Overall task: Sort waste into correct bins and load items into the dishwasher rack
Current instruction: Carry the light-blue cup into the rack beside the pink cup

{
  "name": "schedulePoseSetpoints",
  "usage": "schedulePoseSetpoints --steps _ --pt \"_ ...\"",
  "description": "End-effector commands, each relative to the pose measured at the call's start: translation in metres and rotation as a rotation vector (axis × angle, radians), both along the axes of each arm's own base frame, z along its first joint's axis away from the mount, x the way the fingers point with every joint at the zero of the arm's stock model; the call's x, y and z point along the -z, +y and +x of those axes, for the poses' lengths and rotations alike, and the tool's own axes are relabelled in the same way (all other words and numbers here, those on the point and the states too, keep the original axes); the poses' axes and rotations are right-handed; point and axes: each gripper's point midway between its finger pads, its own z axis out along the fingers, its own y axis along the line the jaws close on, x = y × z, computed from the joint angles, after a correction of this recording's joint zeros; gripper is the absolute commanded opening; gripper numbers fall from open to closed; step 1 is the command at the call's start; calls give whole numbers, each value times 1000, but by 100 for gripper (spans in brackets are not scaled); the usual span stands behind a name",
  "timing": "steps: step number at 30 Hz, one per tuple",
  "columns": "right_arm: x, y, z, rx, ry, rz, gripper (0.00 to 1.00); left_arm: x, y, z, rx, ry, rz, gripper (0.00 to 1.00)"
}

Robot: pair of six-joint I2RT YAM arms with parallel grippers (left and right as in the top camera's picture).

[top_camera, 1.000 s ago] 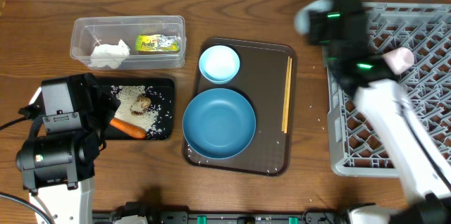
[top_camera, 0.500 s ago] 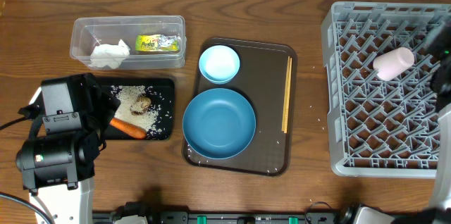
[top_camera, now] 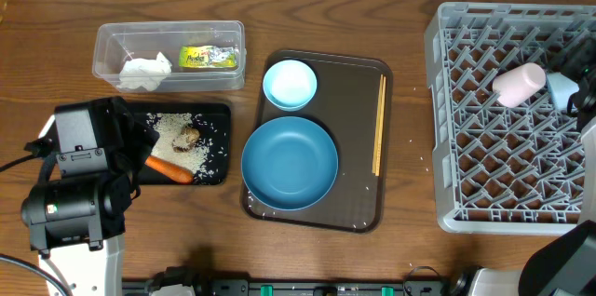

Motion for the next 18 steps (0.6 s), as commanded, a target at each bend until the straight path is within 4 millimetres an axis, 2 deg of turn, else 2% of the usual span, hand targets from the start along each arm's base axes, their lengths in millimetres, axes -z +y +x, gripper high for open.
schedulePoseSetpoints --steps 1,10,14,18 --pt "-2 -5 -2 5 -3 -4 74 -2 4 -2 -16 2 16 98" --pt "1 0 -2 -11 6 15 77 -2 4 -2 -16 2 16 98" --pt "9 1 -8 10 37 38 74 -2 4 -2 -16 2 16 98" --pt "16 -8 -24 133 57 62 73 -2 4 -2 -16 2 16 98"
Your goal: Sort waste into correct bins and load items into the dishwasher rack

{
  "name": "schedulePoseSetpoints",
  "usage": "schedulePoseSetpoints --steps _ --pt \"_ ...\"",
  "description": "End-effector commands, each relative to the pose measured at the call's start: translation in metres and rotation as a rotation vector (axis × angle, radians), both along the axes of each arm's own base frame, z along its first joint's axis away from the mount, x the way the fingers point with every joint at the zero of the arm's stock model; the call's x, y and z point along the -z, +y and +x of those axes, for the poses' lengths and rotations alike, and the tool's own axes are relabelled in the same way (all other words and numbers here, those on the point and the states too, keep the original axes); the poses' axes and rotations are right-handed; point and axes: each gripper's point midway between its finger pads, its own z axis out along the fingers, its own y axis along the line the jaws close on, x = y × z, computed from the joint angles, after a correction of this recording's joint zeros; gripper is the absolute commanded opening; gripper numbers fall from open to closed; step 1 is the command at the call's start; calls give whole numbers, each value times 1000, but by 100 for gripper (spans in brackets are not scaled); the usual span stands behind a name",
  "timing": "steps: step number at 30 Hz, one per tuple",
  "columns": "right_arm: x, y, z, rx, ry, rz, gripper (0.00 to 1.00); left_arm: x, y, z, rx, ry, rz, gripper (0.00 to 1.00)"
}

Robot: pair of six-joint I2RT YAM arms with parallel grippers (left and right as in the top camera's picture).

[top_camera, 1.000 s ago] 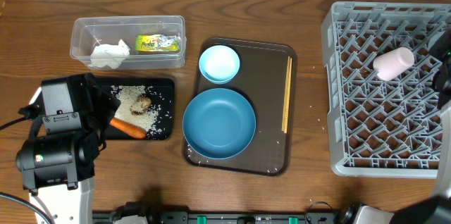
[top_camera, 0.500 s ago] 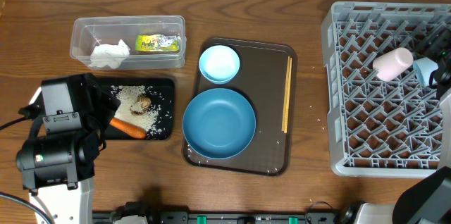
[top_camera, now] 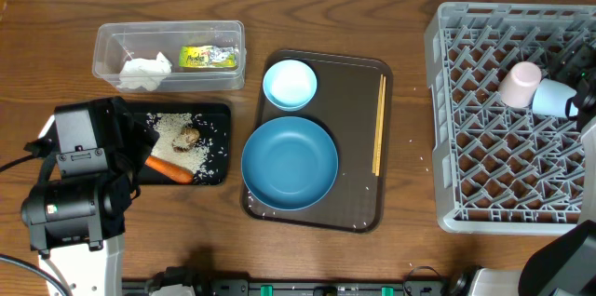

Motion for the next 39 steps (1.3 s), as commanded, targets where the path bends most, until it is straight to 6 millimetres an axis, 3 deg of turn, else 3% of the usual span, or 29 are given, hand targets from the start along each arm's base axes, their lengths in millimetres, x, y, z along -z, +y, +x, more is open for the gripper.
schedulePoseSetpoints --steps 1,8,14,19,23,29,35,39 --pt "1 -14 -14 136 -5 14 72 -2 4 -2 -16 1 15 98" --pt "9 -14 -30 240 5 82 69 -2 4 -2 -16 1 15 98" --pt "13 -42 -55 364 8 97 47 -2 4 -2 -16 1 15 98" --pt "23 -53 -69 375 36 137 38 -2 4 -2 -16 1 15 98" --pt "30 -52 -68 370 51 155 26 -2 4 -2 -16 1 15 98" --pt "60 -45 -55 322 88 233 8 -2 4 -2 -16 1 15 98" --pt "83 -49 -50 327 126 251 3 -2 4 -2 -16 1 15 98" --pt "82 -49 -46 319 110 251 2 -2 4 -2 -16 1 15 98"
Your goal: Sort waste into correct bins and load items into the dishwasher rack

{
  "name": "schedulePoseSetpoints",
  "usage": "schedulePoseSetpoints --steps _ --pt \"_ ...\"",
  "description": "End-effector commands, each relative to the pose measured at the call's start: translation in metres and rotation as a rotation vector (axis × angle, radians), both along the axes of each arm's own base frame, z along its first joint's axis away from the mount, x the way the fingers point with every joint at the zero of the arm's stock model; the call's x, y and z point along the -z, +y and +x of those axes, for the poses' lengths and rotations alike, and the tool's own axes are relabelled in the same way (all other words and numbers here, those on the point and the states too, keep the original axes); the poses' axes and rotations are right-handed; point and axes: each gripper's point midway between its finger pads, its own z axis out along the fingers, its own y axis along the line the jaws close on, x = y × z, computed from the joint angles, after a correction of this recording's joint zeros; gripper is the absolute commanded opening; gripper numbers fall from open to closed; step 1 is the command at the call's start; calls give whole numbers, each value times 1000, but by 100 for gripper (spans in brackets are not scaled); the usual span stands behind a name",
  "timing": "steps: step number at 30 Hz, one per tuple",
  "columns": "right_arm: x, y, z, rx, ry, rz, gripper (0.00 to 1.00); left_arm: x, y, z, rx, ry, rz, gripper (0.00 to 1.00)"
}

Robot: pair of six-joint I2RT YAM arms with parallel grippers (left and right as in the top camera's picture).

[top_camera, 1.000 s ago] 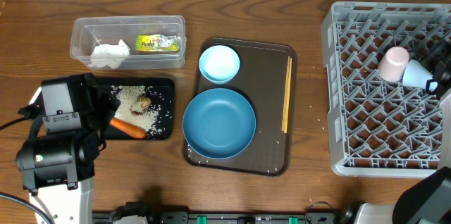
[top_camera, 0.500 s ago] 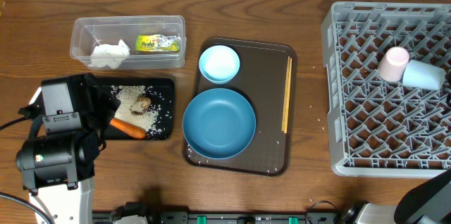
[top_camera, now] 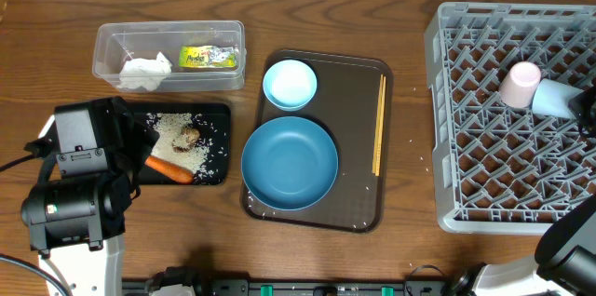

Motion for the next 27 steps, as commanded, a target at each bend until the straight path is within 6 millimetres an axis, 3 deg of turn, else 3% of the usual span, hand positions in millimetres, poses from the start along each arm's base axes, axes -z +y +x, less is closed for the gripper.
schedulePoseSetpoints --steps 1,6,16,27 --pt "-5 -1 5 -11 -29 -2 2 -2 4 -2 -16 1 16 98" --pt "-11 13 23 -108 -105 50 3 -2 4 -2 -16 1 16 98" --pt "-12 27 33 -166 -151 113 2 -2 4 -2 -16 1 16 98" --pt "-41 68 74 -376 -369 258 2 -2 4 -2 -16 1 16 98"
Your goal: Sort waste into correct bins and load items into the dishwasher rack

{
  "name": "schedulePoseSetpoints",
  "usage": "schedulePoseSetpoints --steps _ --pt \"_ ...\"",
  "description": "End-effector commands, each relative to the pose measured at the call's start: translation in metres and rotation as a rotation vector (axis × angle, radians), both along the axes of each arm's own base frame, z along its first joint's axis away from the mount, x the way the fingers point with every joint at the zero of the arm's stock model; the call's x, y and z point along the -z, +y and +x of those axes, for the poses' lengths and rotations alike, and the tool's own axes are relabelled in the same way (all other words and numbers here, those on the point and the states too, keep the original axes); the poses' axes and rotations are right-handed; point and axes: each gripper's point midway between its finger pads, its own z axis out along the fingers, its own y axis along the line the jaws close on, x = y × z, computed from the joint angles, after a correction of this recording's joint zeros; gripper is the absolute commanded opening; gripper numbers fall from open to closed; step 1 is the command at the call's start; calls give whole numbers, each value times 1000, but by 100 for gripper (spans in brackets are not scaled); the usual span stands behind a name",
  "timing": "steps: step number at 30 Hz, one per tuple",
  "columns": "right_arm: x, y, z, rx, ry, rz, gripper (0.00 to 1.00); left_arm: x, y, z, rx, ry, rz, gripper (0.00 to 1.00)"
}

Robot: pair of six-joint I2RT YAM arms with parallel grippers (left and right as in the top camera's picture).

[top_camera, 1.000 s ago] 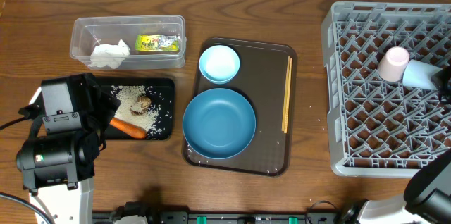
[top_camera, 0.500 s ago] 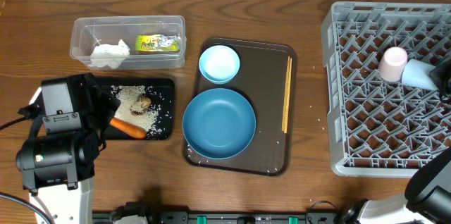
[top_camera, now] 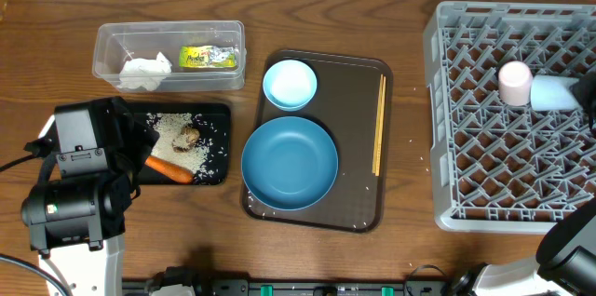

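In the grey dishwasher rack [top_camera: 484, 147] on the right, a pink cup [top_camera: 514, 82] stands mouth down. A light blue cup [top_camera: 554, 93] lies on its side just right of it, touching it. My right gripper [top_camera: 589, 102] is at the frame's right edge, against the blue cup's far end and apparently shut on it. On the brown tray [top_camera: 358, 147] are a small light blue bowl [top_camera: 290, 84], a large blue bowl [top_camera: 290, 163] and chopsticks [top_camera: 378, 125]. My left gripper [top_camera: 142, 142] hangs over the black tray's left end, its fingers lost against the dark.
A clear bin [top_camera: 169, 54] at the back left holds a white tissue [top_camera: 142, 71] and a green wrapper [top_camera: 209, 57]. The black tray [top_camera: 216, 114] holds rice, a brown food scrap [top_camera: 189, 135] and a carrot piece [top_camera: 169, 168]. The left arm's body covers the table's front left.
The light blue cup has shifted slightly up and right and lies more level. The pink cup now stands straighter, mouth down. The left arm has not moved.
The pink cup first lay on its side in the rack with the blue cup in my right gripper at the frame's edge. The blue cup then moved against it and the pink cup tipped upright. Both now sit side by side in the rack's back right.
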Motion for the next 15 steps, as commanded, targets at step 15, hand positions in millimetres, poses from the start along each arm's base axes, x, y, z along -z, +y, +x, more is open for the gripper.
schedulePoseSetpoints --steps 15 --pt "-55 56 33 -228 -186 76 3 -2 4 -2 -16 1 15 98"
